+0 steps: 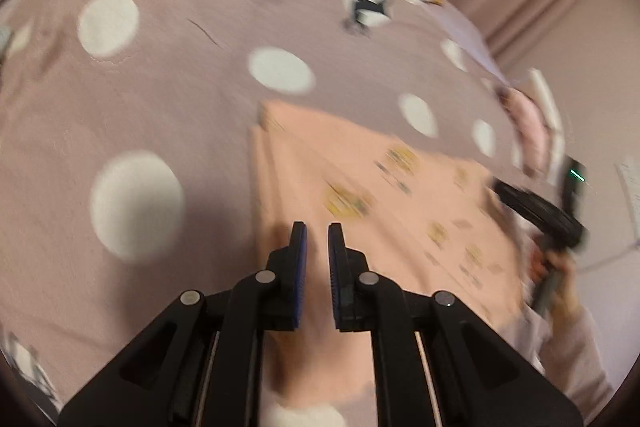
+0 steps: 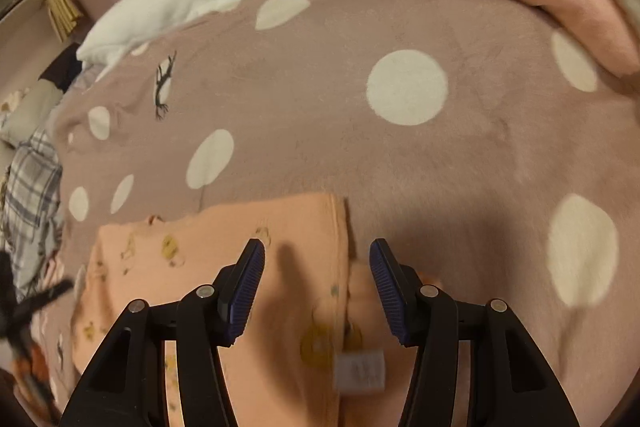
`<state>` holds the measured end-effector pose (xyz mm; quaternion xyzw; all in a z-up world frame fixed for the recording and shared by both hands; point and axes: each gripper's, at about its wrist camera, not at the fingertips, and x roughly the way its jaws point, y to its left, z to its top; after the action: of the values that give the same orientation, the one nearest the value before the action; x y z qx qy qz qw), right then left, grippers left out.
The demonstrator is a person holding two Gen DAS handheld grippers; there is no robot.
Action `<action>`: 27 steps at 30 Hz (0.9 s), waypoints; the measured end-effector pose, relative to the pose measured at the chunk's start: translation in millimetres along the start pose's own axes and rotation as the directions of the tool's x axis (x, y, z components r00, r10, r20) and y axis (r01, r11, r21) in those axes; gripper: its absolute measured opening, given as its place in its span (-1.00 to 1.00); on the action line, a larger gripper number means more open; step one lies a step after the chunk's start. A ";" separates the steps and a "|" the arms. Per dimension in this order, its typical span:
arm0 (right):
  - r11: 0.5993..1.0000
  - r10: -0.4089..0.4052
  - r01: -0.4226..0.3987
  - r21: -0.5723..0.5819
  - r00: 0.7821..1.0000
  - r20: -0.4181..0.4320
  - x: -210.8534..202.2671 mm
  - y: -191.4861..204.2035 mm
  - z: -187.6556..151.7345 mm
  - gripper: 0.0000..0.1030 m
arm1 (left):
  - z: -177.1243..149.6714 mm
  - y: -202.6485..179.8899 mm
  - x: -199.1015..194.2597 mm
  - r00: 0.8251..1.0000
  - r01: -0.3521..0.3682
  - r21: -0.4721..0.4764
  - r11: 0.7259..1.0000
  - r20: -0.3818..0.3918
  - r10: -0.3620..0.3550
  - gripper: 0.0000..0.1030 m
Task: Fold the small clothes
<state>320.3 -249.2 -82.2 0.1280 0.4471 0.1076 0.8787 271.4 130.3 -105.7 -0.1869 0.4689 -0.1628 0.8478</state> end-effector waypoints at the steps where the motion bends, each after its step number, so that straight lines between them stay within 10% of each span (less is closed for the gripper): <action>1: 1.000 0.004 -0.004 0.004 1.000 -0.016 8.0 0.3 2.1 0.06 | -7.7 -4.8 0.6 1.000 0.025 0.010 1.000 -0.011 -0.025 -0.81; 4: 1.000 0.025 -0.025 -0.006 1.000 0.000 12.3 6.2 0.6 -0.19 | -30.0 -19.5 5.4 0.998 0.032 0.064 0.997 -0.062 -0.028 -0.81; 6: 0.999 0.028 -0.028 -0.034 1.000 0.005 9.5 14.6 -1.5 -0.89 | -35.5 -23.8 9.1 0.997 0.008 0.093 0.996 -0.071 -0.002 -0.81; 12: 0.998 -0.058 0.057 0.010 0.996 0.074 -23.1 0.3 1.9 -0.91 | -27.6 -24.5 20.9 0.997 -0.010 0.110 0.994 -0.078 0.019 -0.80; 17: 0.984 -0.173 0.174 0.030 0.984 -0.033 -5.7 -19.7 1.6 -0.91 | -22.7 -16.8 32.2 0.994 -0.048 0.108 0.993 -0.094 0.058 -0.70; 22: 0.980 -0.175 0.169 0.104 0.984 0.043 -27.4 -24.8 -4.6 -0.82 | -23.0 -10.6 12.1 0.997 -0.035 0.065 0.997 -0.067 0.039 -0.71; 27: 0.996 -0.050 0.058 -0.074 0.993 0.104 -65.4 18.6 -33.0 -0.81 | -26.8 -25.5 -3.5 1.000 -0.011 0.108 0.994 -0.021 0.013 -0.59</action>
<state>254.4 -247.2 -45.4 0.0875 0.4002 0.0942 0.9073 244.2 105.2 -104.4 -0.1363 0.4696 -0.1847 0.8525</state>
